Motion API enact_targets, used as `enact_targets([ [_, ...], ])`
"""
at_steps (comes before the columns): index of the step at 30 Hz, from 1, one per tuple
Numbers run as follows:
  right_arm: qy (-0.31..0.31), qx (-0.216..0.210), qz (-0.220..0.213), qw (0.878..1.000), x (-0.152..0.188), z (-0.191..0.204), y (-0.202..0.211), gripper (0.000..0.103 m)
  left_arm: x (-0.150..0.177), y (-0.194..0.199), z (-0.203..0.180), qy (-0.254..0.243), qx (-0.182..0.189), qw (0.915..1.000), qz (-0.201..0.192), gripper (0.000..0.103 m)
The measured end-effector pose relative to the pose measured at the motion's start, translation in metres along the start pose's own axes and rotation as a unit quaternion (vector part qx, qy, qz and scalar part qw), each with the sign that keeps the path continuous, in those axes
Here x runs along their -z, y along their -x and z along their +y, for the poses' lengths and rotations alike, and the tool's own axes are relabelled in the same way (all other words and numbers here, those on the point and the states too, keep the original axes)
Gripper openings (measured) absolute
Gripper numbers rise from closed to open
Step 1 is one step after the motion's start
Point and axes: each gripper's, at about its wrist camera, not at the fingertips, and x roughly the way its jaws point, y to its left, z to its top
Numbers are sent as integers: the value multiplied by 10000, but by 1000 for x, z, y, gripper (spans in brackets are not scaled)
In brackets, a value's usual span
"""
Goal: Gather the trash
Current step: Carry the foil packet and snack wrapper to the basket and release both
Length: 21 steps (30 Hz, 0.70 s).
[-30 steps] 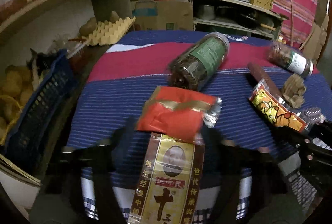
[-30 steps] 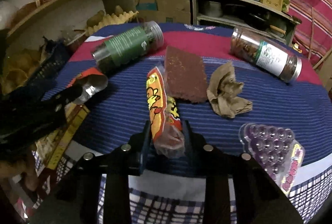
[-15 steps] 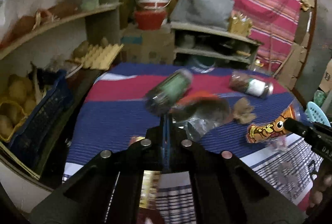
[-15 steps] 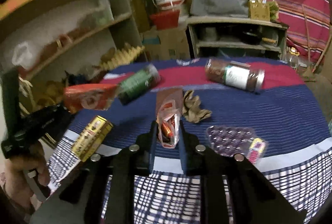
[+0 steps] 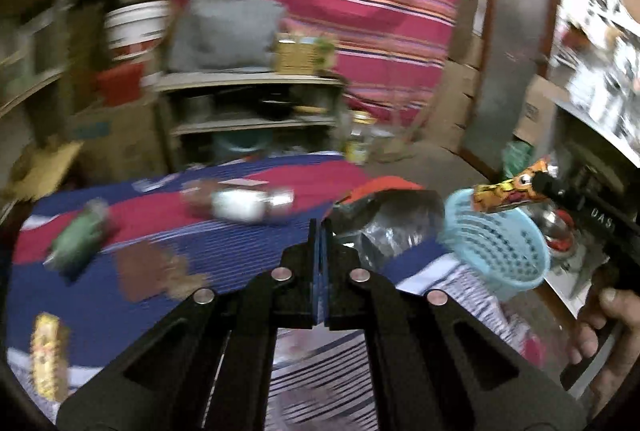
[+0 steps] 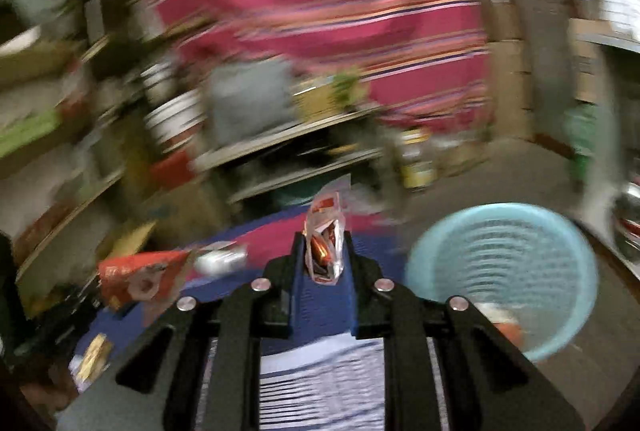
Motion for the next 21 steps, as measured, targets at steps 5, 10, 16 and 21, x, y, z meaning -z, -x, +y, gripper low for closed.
enact_targets([
  [5, -668, 625, -231, 9955, -11, -87, 16, 18, -8, -63, -97, -305, 623, 9970, 339, 0],
  [10, -903, 658, -188, 9936, -11, -117, 5, 18, 1, -109, -172, -658, 947, 9914, 622, 0],
  [16, -879, 845, -66, 9925, -2, -132, -4, 18, 15, -139, -202, -787, 1069, 9875, 854, 0],
  [21, -937, 816, 30, 9922, 2, -137, -8, 18, 16, -146, -198, -697, 1045, 9880, 900, 0],
])
